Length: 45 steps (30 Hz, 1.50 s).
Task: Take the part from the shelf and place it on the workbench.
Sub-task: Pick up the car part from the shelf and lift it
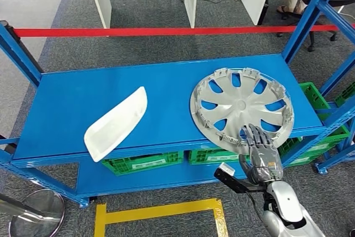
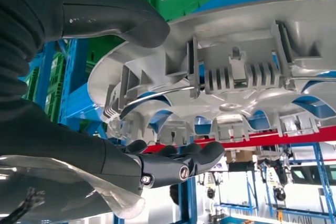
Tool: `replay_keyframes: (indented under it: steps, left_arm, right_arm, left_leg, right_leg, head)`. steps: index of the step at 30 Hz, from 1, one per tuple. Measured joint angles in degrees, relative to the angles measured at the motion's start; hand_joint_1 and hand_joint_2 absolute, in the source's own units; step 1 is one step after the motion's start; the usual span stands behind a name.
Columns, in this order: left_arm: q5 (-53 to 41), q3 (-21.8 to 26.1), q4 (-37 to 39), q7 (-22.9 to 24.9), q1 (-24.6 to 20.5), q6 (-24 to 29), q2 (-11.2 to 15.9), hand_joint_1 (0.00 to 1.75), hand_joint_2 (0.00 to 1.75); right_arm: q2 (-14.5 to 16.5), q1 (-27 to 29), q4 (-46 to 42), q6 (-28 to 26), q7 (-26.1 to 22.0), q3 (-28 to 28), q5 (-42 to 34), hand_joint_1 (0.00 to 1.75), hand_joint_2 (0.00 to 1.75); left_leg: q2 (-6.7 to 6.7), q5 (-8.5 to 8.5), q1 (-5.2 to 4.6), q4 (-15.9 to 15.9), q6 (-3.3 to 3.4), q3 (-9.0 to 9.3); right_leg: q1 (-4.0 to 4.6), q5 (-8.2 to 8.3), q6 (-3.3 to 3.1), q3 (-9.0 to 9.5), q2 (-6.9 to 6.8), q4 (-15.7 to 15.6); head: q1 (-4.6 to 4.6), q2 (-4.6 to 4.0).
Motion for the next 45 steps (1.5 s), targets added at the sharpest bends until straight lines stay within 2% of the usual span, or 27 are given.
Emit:
replay_keyframes:
  steps: [15,45]
  left_arm:
    - [0.09,0.0,-1.57,0.74,0.68,-1.45,-0.09,0.0,1.75]
    - [0.03,0.0,-4.6,1.34,1.84,-3.16,-0.86,0.0,1.75]
  right_arm:
    - [0.51,0.02,1.52,-0.11,1.34,0.24,1.15,0.0,1.75]
    - [0.84,-1.46,5.84,-0.69,3.14,-2.88,4.08,0.0,1.75]
  left_leg:
    - [0.0,0.0,0.0,0.0,0.0,0.0]
    - [0.0,0.0,0.0,0.01,0.0,0.0]
  right_leg:
    - [0.0,0.0,0.0,0.0,0.0,0.0]
    - [0.0,0.0,0.0,0.0,0.0,0.0]
  head:
    - [-0.01,0.0]
    - [0.01,0.0]
